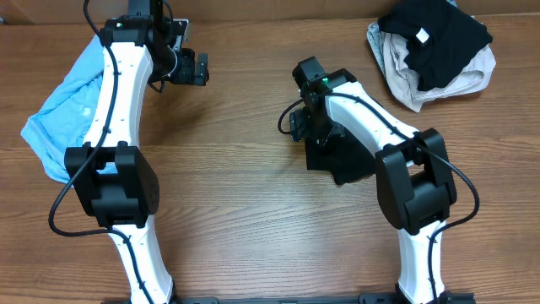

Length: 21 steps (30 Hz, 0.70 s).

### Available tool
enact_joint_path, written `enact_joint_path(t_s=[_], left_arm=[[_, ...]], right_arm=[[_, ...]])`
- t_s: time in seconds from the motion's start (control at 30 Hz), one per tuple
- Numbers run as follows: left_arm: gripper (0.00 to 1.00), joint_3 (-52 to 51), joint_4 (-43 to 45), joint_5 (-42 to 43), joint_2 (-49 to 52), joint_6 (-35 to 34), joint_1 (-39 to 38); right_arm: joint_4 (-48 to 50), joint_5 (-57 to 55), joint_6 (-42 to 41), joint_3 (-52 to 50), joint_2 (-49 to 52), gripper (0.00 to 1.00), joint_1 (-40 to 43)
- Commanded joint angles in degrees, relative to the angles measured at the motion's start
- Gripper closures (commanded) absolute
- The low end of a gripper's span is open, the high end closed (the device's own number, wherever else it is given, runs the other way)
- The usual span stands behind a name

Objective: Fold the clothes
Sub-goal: 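Grasp the folded black shirt bundle with the right gripper, then carry the bundle up-right to the clothes pile with the right gripper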

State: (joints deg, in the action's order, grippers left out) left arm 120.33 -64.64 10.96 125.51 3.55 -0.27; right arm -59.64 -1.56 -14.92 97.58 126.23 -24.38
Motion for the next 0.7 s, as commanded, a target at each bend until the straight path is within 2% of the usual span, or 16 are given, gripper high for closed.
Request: enact_joint_path(t_s=[0.0,0.13,0.2,0.23,0.4,0.47,0.53,0.57,0.67], left_arm=[[0.0,-0.2,0.1,0.5,-0.2,1.2,-0.3],[0.0,-0.2,0.4,0.5,-0.2,1.2,-0.3],[0.0,-0.2,0.6,0.5,-0.2,1.2,-0.3],[0.0,-0.2,0.7,0.5,-0.2,1.2,-0.3],[0.0,-0.2,0.6,0.5,-0.2,1.2,-0.3],[0.0,-0.2,0.6,0.5,-0.2,1.2,-0.3],[0.0,-0.2,0.7,0.5,-0.2,1.2,-0.3],[0.0,-0.2,0.7,0.5,-0.2,1.2,-0.3],[0.0,-0.2,0.7,0.4,-0.2,1.2,-0.3]], right_arm=[[-0.7,-3.5,1.9,0.3,1.6,0.22,0.2],[-2.0,-7.1,1.9,0.2,2.2,0.27,0.2],[-1.9,-8.2,1.7,0.2,2.2,0.36,0.2],[-1.7,-8.9,1.3,0.3,2.2,0.46,0.2],[-0.5,-10.0,1.3,0.3,2.2,0.74,0.3],[0.1,-9.7,1.3,0.3,2.2,0.81,0.3],[0.5,-8.7,1.3,0.3,2.2,0.93,0.3],[0.4,-8.6,1.3,0.3,2.2,0.96,0.3],[-1.1,-7.2,1.2,1.3,1.6,0.96,0.3]])
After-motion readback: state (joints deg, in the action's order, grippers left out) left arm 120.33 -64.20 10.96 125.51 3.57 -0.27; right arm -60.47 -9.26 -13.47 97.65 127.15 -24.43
